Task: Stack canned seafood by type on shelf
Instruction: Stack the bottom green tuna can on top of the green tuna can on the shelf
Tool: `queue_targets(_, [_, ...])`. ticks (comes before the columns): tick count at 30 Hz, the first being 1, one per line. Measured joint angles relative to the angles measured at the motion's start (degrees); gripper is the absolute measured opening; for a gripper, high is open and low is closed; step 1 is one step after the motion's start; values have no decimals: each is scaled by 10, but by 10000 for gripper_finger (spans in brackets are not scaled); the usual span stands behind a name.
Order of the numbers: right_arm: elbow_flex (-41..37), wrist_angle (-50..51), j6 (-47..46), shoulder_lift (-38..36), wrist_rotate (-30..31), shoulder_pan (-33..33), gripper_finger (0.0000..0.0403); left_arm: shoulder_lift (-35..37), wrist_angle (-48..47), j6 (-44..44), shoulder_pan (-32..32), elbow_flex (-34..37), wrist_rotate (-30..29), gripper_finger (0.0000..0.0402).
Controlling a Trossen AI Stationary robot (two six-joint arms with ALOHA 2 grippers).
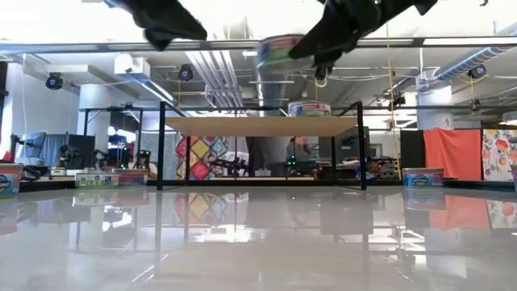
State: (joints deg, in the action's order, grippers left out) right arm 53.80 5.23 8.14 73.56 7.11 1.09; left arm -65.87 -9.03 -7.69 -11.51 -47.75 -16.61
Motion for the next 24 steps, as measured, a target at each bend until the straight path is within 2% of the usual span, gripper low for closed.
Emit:
queue_targets(4, [0,44,29,-70,-1,-89,366,-18,82,71,102,-1,112,0])
queue_targets(6, [0,57,38,-87,-28,-137,366,-36,100,93,146,-11,152,0])
queue_targets(10, [-1,62,38,-94,-112,-231,366,-86,99,130,207,-63,196,0])
queue_targets(13, [-1,60,37,-85,-145,-288,366,-127,85,163,240,-116,232,0])
queue_targets(19, [-1,46,35,-63,-214,-347,366,-203,51,206,289,-217,276,0])
queue_targets(24, [-4,33,39,-33,-226,-365,366,-264,46,230,315,-293,298,0])
